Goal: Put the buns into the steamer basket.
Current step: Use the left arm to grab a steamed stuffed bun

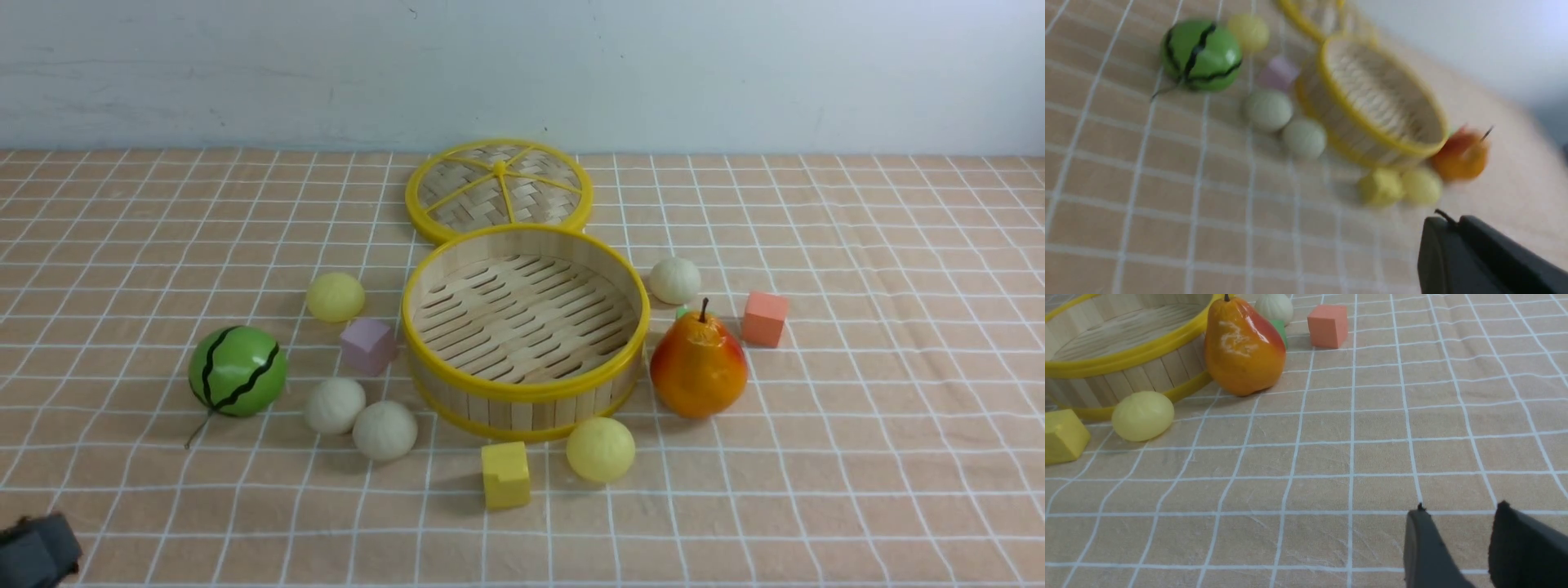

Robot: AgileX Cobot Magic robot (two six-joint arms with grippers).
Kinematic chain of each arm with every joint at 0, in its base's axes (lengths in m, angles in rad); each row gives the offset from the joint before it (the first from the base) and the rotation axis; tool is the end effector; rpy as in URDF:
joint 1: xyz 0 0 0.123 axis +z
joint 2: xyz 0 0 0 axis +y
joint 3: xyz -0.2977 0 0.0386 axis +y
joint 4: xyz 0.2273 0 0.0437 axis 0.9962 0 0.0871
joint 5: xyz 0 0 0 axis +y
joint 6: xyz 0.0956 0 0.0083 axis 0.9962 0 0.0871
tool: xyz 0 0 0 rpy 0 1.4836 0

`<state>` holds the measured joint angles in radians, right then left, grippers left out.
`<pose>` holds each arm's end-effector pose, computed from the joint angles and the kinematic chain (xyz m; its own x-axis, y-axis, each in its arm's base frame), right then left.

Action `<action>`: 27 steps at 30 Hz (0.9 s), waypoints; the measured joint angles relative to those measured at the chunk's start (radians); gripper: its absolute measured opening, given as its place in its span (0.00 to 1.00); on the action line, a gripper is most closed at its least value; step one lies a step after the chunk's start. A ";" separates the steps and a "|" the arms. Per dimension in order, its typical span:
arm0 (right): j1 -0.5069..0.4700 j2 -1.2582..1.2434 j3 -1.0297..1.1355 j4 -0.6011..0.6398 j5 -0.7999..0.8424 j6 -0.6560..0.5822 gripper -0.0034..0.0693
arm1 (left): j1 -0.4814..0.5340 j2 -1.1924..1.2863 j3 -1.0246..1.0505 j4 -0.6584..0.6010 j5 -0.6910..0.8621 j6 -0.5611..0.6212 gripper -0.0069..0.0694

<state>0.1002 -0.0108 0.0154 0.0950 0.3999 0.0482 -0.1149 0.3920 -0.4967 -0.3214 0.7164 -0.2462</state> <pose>0.0201 0.0056 0.1712 -0.3243 0.1033 -0.9403 -0.0919 0.9859 0.1400 0.0410 -0.0248 0.2947 -0.5572 -0.4011 -0.7271 0.0339 0.8639 -0.5025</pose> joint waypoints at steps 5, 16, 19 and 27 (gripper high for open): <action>0.000 0.000 0.000 0.000 0.000 0.000 0.38 | 0.000 0.409 -0.223 0.118 0.217 0.058 0.08; 0.000 0.000 0.000 0.000 0.000 0.000 0.38 | -0.240 0.921 -0.502 0.144 0.119 0.144 0.07; 0.000 0.000 0.000 0.000 0.000 0.000 0.38 | -0.237 1.045 -0.605 0.194 0.108 0.144 0.07; 0.000 0.000 0.000 0.000 0.000 0.000 0.38 | -0.148 1.317 -0.801 0.208 0.111 0.213 0.07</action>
<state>0.1002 -0.0108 0.0154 0.0950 0.3999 0.0482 -0.2632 1.7092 -1.2978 -0.1131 0.8274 -0.0332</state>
